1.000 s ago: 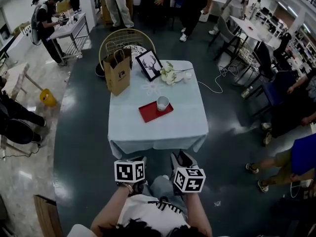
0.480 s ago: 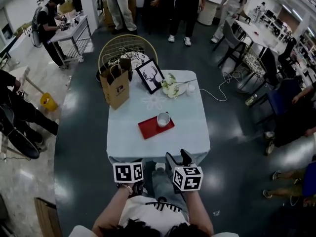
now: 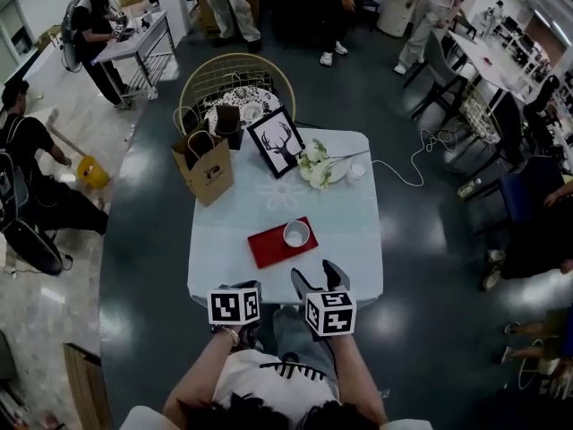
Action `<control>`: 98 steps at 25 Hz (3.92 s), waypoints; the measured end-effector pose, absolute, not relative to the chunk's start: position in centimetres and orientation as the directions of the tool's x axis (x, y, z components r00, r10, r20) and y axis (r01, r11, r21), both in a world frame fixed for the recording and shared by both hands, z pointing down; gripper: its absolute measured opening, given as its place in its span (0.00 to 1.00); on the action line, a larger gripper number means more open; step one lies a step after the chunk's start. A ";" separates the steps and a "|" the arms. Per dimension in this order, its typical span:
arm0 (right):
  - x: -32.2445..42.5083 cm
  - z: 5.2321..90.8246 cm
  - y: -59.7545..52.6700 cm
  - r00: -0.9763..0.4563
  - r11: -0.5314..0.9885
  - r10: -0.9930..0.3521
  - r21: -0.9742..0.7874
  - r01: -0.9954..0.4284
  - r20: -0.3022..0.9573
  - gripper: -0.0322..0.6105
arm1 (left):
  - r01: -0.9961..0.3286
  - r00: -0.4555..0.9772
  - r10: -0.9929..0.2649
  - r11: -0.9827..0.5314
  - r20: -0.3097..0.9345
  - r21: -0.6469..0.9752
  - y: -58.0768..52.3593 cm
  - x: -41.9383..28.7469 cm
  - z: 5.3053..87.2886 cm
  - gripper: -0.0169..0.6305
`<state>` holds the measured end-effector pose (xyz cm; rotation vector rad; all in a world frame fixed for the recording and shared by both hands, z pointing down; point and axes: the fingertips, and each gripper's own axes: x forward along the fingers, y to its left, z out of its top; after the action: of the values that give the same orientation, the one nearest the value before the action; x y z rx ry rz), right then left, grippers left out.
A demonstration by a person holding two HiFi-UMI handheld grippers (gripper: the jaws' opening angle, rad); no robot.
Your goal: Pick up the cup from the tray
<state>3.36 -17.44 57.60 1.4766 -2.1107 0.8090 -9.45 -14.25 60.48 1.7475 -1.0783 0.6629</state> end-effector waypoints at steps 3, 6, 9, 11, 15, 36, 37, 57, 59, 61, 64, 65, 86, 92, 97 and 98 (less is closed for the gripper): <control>3.2 58.2 -19.4 -0.350 0.294 -0.665 -0.199 -0.935 0.660 0.58 | -0.885 0.463 -0.351 -0.137 0.814 0.444 -15.2 -9.0 61.1 0.03; 2.9 59.4 -21.3 -0.361 0.331 -0.637 -0.181 -0.926 0.681 0.58 | -0.886 0.460 -0.340 -0.114 0.820 0.450 -16.5 -8.7 61.7 0.03; 2.5 60.6 -23.2 -0.373 0.369 -0.609 -0.165 -0.914 0.700 0.59 | -0.888 0.454 -0.335 -0.097 0.826 0.449 -18.0 -8.5 62.5 0.03; 2.2 61.4 -24.1 -0.380 0.400 -0.584 -0.153 -0.904 0.718 0.59 | -0.890 0.447 -0.332 -0.070 0.831 0.451 -18.9 -8.5 63.3 0.03; 1.9 63.0 -25.3 -0.391 0.461 -0.542 -0.125 -0.878 0.744 0.60 | -0.894 0.431 -0.316 -0.026 0.845 0.446 -20.1 -8.2 64.3 0.03; 0.6 67.1 -27.8 -0.420 0.559 -0.390 -0.151 -0.815 0.820 0.66 | -0.901 0.403 -0.242 0.067 0.883 0.429 -21.5 -7.5 67.4 0.03; 0.7 66.7 -27.8 -0.425 0.555 -0.394 -0.157 -0.817 0.815 0.66 | -0.900 0.405 -0.244 0.065 0.881 0.431 -21.5 -7.4 67.4 0.03; 13.4 64.8 -26.9 -0.218 0.277 -0.534 -0.075 -0.958 0.817 0.66 | -0.886 0.459 -0.240 -0.049 0.856 0.461 -22.0 -3.2 66.9 0.03; 14.4 65.0 -26.7 -0.197 0.252 -0.536 -0.068 -0.965 0.821 0.66 | -0.884 0.464 -0.245 -0.067 0.851 0.462 -22.3 -2.8 66.8 0.03; 15.1 65.3 -26.4 -0.179 0.231 -0.537 -0.061 -0.971 0.825 0.66 | -0.883 0.467 -0.248 -0.079 0.848 0.463 -22.6 -2.6 66.8 0.03; 16.1 65.6 -26.0 -0.162 0.207 -0.535 -0.058 -0.977 0.829 0.66 | -0.883 0.467 -0.250 -0.096 0.848 0.459 -22.9 -2.2 66.6 0.03; 16.4 65.9 -25.9 -0.159 0.199 -0.533 -0.060 -0.978 0.831 0.66 | -0.884 0.466 -0.250 -0.102 0.849 0.456 -23.0 -2.2 66.6 0.03; 18.2 64.4 -25.5 -0.165 0.168 -0.614 -0.076 -0.983 0.772 0.78 | -0.890 0.455 -0.250 -0.105 0.855 0.443 -22.2 -1.7 66.5 0.03; 18.8 61.8 -24.9 -0.159 0.155 -0.682 -0.071 -0.985 0.714 0.63 | -0.876 0.483 -0.273 -0.138 0.832 0.463 -22.3 -0.9 65.4 0.03; 19.2 60.6 -23.8 -0.137 0.126 -0.699 -0.067 -0.990 0.702 0.54 | -0.875 0.483 -0.305 -0.150 0.821 0.460 -22.2 -0.7 64.5 0.03; 19.4 60.4 -23.5 -0.126 0.117 -0.701 -0.062 -0.991 0.702 0.49 | -0.874 0.486 -0.309 -0.148 0.818 0.464 -22.1 -0.6 64.4 0.03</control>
<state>19.44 -23.52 60.40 1.6361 -1.8875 0.7398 -0.63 -22.11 64.36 1.7001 -1.0176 0.6845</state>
